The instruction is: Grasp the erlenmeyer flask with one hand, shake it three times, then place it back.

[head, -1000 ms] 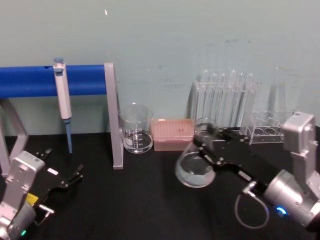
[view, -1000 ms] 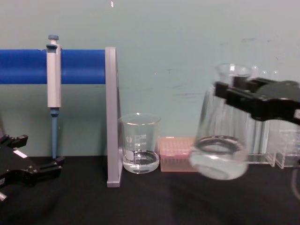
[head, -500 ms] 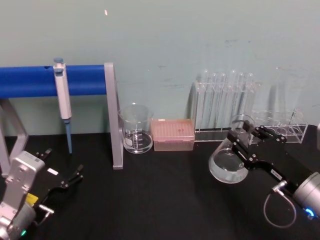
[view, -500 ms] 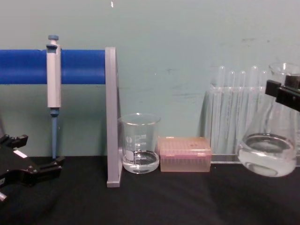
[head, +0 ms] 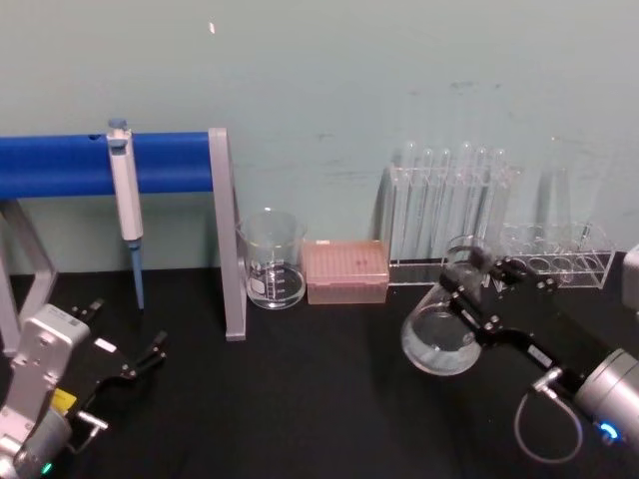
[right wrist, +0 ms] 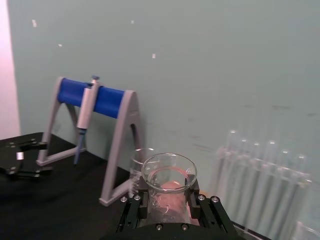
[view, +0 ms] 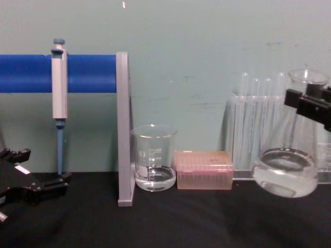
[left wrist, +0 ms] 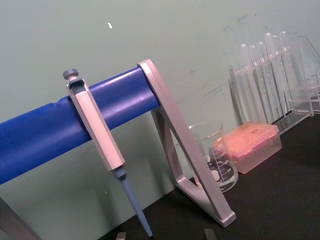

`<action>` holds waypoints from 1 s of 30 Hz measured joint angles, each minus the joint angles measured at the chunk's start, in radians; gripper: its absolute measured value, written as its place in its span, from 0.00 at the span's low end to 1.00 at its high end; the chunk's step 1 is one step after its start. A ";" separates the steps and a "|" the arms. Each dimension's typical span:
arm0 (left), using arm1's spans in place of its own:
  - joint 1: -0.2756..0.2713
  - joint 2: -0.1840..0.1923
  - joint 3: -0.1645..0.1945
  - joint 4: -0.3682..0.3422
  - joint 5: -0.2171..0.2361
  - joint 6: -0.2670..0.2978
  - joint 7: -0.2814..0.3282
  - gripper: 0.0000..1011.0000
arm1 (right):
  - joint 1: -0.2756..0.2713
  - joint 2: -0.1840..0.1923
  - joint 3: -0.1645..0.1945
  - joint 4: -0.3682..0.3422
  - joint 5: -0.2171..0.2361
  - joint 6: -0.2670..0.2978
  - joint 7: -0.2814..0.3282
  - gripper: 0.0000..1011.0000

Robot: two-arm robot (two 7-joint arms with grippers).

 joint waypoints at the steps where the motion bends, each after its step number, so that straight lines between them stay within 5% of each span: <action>1: 0.000 0.000 0.000 0.000 0.000 0.000 0.000 0.99 | 0.002 -0.002 -0.003 0.002 0.000 0.001 0.005 0.44; 8: 0.000 0.000 0.000 0.000 0.000 0.000 0.000 0.99 | 0.033 -0.020 -0.054 0.017 0.006 0.008 0.059 0.44; 20: 0.000 0.000 0.000 0.000 0.000 0.000 0.000 0.99 | 0.134 -0.059 -0.218 0.055 0.017 0.017 0.174 0.44; 30: 0.000 0.000 0.000 0.000 0.000 0.000 0.000 0.99 | 0.179 -0.071 -0.295 0.073 0.030 0.019 0.213 0.44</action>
